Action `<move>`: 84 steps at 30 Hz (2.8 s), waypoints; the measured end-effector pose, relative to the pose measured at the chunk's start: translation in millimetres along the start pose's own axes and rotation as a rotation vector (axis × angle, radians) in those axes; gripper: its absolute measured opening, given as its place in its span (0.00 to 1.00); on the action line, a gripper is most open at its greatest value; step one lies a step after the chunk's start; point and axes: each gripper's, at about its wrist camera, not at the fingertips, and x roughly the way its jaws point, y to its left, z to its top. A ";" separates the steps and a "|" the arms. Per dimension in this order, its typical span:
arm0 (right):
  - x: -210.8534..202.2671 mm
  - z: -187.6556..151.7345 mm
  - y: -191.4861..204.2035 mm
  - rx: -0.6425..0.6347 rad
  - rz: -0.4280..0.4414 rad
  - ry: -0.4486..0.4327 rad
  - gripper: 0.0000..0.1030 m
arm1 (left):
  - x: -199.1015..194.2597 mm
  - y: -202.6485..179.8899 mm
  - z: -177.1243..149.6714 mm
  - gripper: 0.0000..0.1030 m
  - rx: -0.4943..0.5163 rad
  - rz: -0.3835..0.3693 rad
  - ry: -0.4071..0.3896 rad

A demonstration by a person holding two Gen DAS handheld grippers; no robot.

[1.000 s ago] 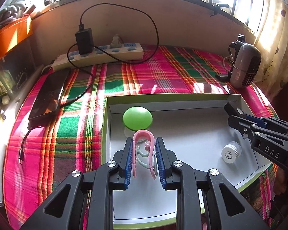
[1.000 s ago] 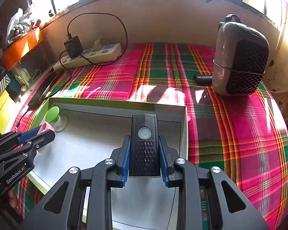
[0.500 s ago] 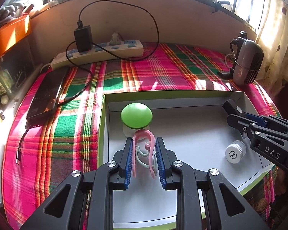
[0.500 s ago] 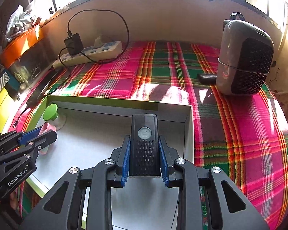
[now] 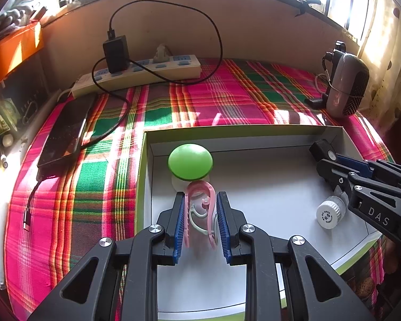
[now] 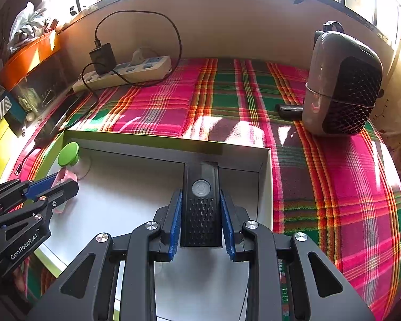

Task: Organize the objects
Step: 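Carry the pink clip and black remote over the white box with both grippers, then lower the pink clip into the box with the left gripper while the right gripper releases the remote there, then withdraw both grippers from the box toward the walnuts and white objects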

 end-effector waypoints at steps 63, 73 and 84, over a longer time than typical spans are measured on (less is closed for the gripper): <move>-57.1 -28.5 12.0 0.020 -0.015 -0.093 0.44 | -64.5 7.2 -32.6 0.27 -0.049 -0.051 -0.085; -83.7 -51.7 16.8 0.009 -0.014 -0.120 0.44 | -83.3 7.3 -56.2 0.27 -0.059 -0.104 -0.088; -98.0 -80.3 12.4 0.034 0.003 -0.121 0.44 | -92.3 1.5 -86.8 0.33 -0.066 -0.184 -0.048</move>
